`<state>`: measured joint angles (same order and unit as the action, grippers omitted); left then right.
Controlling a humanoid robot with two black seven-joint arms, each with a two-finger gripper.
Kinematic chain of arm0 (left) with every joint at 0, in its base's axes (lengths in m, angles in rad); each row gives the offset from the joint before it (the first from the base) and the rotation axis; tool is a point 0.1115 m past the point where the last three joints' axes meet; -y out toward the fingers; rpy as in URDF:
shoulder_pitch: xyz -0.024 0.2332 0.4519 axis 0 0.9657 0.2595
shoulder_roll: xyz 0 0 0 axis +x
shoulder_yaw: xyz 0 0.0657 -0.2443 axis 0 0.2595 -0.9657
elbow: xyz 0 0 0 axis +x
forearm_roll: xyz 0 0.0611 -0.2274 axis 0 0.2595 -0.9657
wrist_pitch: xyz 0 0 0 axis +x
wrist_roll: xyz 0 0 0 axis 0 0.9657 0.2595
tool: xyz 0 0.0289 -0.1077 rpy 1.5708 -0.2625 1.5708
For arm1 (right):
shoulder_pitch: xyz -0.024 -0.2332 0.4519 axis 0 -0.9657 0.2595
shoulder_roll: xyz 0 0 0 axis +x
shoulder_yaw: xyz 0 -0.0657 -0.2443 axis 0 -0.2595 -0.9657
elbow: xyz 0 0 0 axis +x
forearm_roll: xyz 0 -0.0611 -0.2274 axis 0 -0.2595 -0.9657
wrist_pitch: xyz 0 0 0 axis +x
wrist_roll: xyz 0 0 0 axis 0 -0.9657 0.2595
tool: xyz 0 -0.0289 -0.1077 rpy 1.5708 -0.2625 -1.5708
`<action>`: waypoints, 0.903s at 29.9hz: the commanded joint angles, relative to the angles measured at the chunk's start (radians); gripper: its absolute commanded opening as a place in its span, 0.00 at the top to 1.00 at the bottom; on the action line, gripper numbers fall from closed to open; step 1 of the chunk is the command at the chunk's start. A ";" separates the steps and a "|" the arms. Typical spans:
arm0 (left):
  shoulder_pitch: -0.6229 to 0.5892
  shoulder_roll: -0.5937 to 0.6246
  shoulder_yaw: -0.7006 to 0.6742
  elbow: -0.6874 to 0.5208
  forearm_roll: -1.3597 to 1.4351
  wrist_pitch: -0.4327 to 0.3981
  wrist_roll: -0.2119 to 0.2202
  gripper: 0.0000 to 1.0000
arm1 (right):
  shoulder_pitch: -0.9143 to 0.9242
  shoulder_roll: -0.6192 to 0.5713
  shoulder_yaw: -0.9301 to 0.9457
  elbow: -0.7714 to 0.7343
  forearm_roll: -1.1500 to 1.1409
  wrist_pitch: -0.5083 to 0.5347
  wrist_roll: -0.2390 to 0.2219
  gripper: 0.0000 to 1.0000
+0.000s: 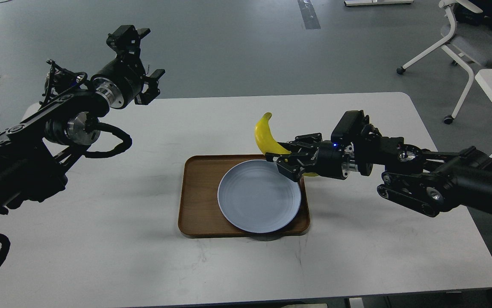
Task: Place banana on plate with both arms
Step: 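Carry the banana with the right gripper and lower it onto the plate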
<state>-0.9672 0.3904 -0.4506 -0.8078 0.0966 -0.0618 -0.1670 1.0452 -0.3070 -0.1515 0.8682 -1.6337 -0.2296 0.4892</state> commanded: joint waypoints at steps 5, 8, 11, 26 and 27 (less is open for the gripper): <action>0.015 0.027 0.001 0.001 0.000 -0.001 0.000 0.02 | 0.025 0.135 -0.103 -0.066 0.000 -0.004 -0.001 0.99; 0.022 0.033 0.001 0.001 0.002 -0.004 0.000 0.02 | 0.025 0.135 -0.122 -0.063 0.002 0.001 -0.001 0.95; 0.034 0.045 0.001 -0.001 0.003 -0.007 -0.002 0.02 | 0.022 0.131 -0.123 -0.061 0.008 0.003 -0.001 0.93; 0.036 0.047 0.006 -0.001 0.003 -0.013 0.006 0.02 | 0.009 0.097 -0.165 0.021 0.098 -0.005 -0.001 0.10; 0.035 0.047 0.006 0.001 0.003 -0.013 0.006 0.02 | 0.009 0.091 -0.168 0.026 0.098 -0.004 -0.001 0.03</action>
<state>-0.9303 0.4375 -0.4449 -0.8085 0.0997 -0.0751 -0.1625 1.0555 -0.1990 -0.3051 0.8790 -1.5395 -0.2281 0.4886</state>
